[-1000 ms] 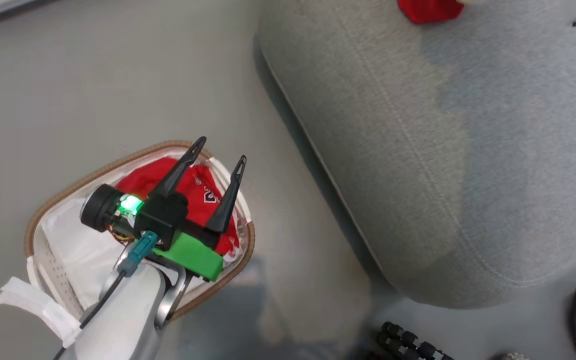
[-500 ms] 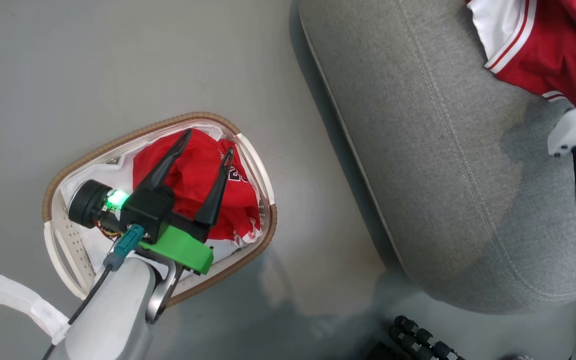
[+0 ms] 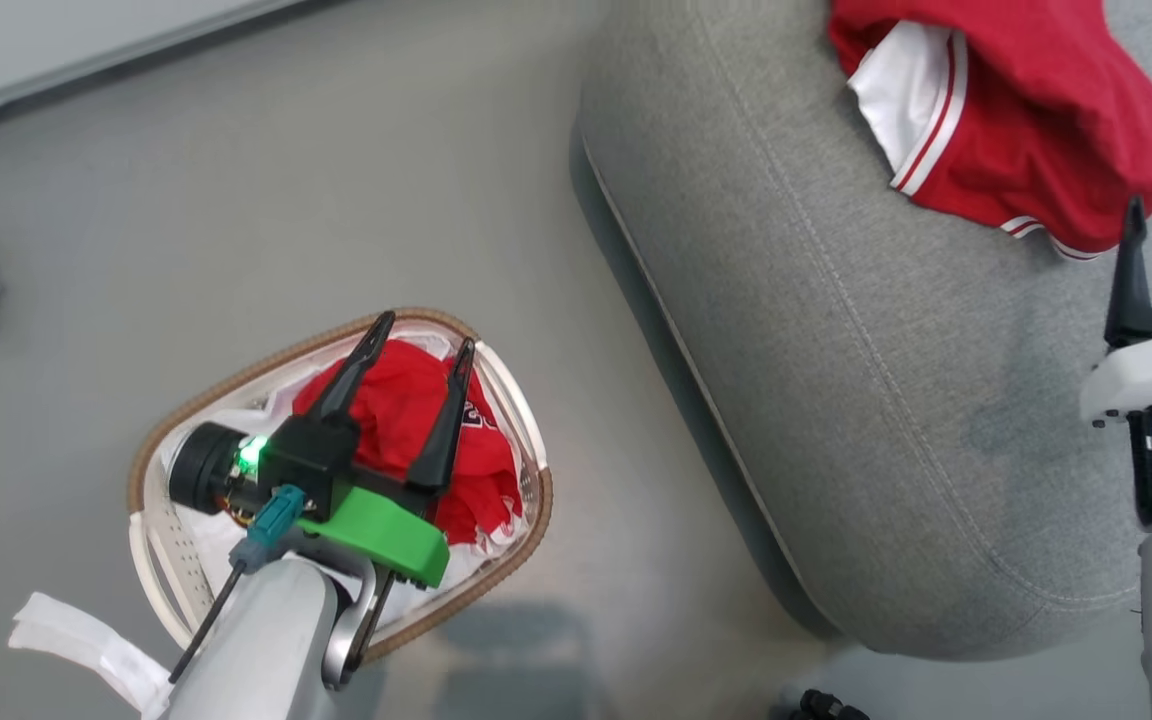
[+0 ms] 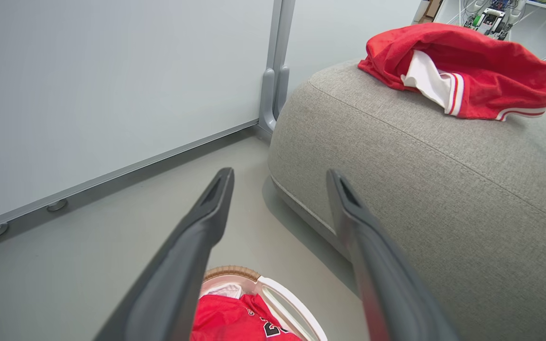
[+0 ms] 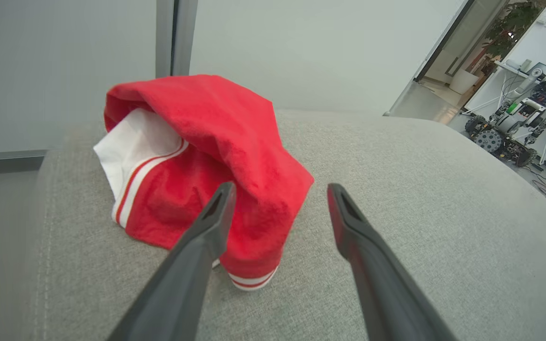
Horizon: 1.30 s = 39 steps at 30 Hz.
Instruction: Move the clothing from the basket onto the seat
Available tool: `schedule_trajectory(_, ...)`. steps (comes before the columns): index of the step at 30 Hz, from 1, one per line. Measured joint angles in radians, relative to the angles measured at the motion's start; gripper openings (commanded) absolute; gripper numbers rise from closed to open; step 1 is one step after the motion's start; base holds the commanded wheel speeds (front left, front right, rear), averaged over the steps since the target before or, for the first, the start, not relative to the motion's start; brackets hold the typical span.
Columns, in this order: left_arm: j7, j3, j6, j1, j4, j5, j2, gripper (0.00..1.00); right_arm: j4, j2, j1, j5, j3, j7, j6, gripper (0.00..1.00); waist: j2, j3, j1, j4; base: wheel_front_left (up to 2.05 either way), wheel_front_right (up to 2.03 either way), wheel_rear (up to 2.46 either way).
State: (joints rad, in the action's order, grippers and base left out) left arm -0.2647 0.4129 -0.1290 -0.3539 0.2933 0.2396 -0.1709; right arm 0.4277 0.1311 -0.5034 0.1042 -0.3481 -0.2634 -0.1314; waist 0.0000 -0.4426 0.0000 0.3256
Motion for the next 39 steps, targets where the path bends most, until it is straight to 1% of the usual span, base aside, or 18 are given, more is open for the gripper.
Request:
schedule_trajectory(4,0.0,-0.047,0.0,0.026,0.013,-0.003,0.027,1.0,-0.061,-0.009,0.005,-0.035,0.085,0.0,0.0,1.0,0.0,0.054,0.0,-0.006,0.0,0.0,0.0)
schedule_trajectory(8,0.0,-0.1,0.0,0.058,0.032,-0.012,0.049,1.0,-0.081,-0.037,0.01,-0.071,0.135,0.0,0.0,1.0,0.0,0.101,0.0,-0.025,0.0,0.0,0.0)
schedule_trajectory(14,0.0,-0.204,0.006,0.104,0.054,-0.025,0.077,1.0,-0.068,-0.068,0.043,-0.095,0.224,0.0,0.0,1.0,0.0,0.155,0.0,-0.093,0.0,0.0,0.0)
schedule_trajectory(20,0.0,-0.285,0.015,0.146,0.081,-0.052,0.094,1.0,-0.032,-0.079,0.089,-0.128,0.252,0.0,0.0,1.0,0.0,0.201,0.0,-0.167,0.0,0.0,0.0)
schedule_trajectory(27,0.0,-0.343,0.018,0.196,0.108,-0.074,0.11,1.0,-0.007,-0.082,0.159,-0.176,0.324,0.0,0.0,1.0,0.0,0.263,-0.0001,-0.247,0.0,0.0,0.0)
schedule_trajectory(33,0.0,-0.381,0.026,0.252,0.126,-0.077,0.117,1.0,0.007,-0.082,0.212,-0.202,0.332,0.0,0.0,1.0,0.0,0.32,-0.0001,-0.295,0.0,0.0,0.0)
schedule_trajectory(39,0.0,-0.398,0.033,0.311,0.127,-0.072,0.119,1.0,0.021,-0.082,0.273,-0.212,0.343,0.0,0.0,1.0,0.0,0.373,-0.0001,-0.325,0.0,0.0,0.0)
